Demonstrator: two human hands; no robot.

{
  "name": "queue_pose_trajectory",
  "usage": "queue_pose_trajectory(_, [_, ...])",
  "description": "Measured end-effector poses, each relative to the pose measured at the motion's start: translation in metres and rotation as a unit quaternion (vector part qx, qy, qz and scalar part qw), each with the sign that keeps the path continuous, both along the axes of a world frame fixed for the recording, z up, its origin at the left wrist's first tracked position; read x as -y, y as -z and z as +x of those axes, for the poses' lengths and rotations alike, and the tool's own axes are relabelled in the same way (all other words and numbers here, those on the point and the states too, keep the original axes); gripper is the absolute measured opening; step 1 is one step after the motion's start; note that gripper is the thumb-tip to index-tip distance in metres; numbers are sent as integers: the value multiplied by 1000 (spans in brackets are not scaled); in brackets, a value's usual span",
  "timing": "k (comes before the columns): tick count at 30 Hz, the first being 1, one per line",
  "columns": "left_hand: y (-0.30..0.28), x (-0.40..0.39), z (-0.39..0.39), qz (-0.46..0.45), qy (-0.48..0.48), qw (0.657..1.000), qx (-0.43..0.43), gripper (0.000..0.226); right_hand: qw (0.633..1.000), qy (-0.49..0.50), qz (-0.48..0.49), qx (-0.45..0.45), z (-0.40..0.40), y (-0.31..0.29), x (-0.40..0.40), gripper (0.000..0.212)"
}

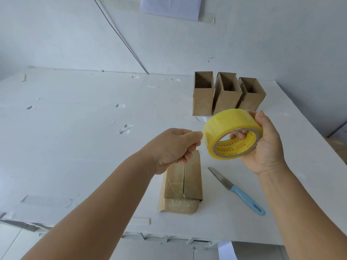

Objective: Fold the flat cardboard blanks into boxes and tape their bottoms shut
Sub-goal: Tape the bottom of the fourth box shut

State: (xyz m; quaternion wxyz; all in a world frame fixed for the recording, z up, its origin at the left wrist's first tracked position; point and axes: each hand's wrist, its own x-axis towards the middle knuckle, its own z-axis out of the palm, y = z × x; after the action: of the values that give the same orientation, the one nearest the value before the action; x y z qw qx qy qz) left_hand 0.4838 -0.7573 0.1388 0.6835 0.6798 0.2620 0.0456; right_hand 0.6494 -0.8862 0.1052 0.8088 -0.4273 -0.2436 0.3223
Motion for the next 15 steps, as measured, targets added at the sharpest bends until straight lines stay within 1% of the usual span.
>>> queue_pose_trajectory(2, [0,-3,-3,-8,-23,1000,8,39,1000,8,9,-3,0,-2,0,39])
queue_pose_trajectory(4, [2,-6,-6,-6,-37,999,7,49,1000,19,22,-6,1,-2,1,28])
queue_pose_trajectory(6, [6,-7,-8,2,-48,999,3,52,999,33,28,-20,1,-3,0,23])
queue_pose_trajectory(10, [13,-10,-9,29,-34,999,-11,37,998,34,29,-34,2,-1,-2,25])
queue_pose_trajectory(13, [17,-13,-11,33,-21,999,-15,26,999,19,28,-33,3,0,-3,38])
queue_pose_trajectory(15, [19,-13,-11,42,-16,999,-13,22,999,17,30,-31,4,1,-3,41])
